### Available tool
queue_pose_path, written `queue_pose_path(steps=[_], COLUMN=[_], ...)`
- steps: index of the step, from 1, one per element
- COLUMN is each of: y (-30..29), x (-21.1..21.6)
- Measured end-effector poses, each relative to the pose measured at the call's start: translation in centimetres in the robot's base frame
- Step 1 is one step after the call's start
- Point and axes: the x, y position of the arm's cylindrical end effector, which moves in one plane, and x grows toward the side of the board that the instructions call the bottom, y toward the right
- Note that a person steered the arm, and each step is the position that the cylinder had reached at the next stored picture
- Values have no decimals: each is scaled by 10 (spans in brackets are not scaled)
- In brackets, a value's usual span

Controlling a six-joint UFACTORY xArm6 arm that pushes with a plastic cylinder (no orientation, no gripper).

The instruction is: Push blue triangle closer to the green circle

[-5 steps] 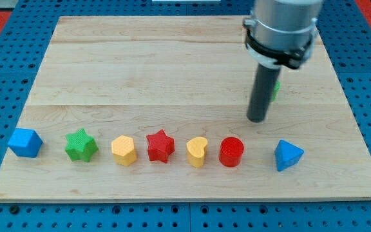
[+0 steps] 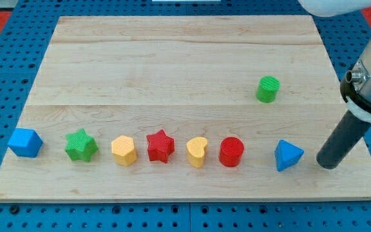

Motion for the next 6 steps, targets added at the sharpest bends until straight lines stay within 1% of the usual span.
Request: queue_pose_path(steps=[1,2,3,4,6], y=[-9,-24,-40,-70,-50], x=[2,20,28,26,-31])
